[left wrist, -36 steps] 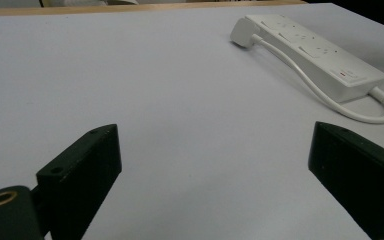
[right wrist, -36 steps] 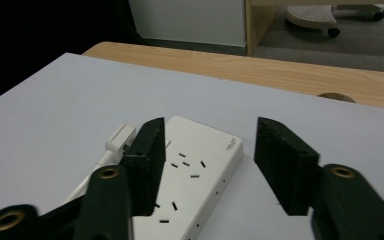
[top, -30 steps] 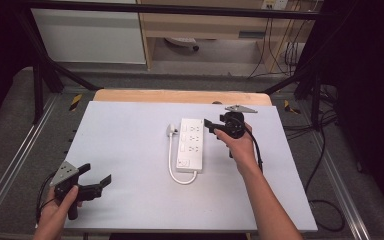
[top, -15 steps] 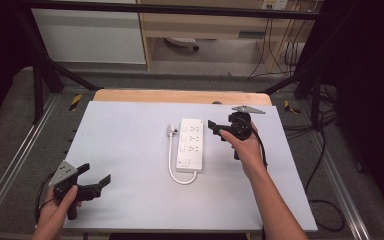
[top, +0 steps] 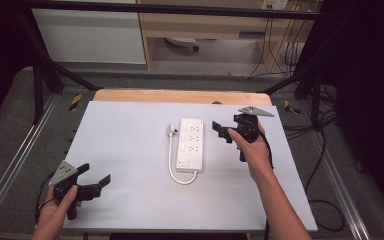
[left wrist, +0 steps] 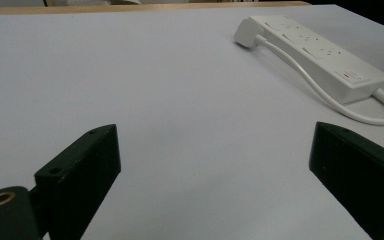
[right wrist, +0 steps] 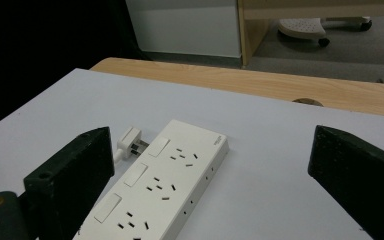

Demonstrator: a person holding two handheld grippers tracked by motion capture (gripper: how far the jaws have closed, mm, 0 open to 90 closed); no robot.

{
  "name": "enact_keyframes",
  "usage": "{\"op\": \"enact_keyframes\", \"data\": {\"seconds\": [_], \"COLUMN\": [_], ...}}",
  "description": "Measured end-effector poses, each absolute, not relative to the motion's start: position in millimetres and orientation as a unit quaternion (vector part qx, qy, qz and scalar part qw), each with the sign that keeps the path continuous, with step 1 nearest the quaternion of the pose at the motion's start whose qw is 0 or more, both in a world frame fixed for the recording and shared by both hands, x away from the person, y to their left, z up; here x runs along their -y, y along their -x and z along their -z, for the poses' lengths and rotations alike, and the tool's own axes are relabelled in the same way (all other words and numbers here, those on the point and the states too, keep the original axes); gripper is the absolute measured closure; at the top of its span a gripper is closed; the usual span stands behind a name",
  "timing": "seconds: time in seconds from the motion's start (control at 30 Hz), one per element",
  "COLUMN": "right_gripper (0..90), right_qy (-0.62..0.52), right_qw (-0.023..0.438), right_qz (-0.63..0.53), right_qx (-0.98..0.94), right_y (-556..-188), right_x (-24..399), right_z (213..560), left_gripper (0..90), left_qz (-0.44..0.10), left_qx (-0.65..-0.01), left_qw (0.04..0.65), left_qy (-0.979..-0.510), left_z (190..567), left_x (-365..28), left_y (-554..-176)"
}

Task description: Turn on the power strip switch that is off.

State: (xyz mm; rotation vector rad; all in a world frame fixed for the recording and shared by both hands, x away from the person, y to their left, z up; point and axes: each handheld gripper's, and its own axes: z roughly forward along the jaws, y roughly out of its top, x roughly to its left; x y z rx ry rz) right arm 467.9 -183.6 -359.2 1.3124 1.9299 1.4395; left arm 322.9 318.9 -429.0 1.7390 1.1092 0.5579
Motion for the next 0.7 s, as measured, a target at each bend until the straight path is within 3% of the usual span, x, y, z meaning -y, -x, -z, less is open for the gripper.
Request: {"op": "enact_keyframes", "data": {"seconds": [0.7], "right_gripper": [5.0], "right_qy": [-0.462], "right_qw": [0.219], "right_qz": [-0.524], "right_qx": [-0.681], "right_y": [-432], "right_x": [220], "right_z": [361], "left_gripper": [6.3], "left_qz": [-0.227], "left_qx": [-0.455], "left_qw": [0.484], "left_qy": [-0.712], "left_z": [429], "left_x": [-320], "left_y": [-322]}}
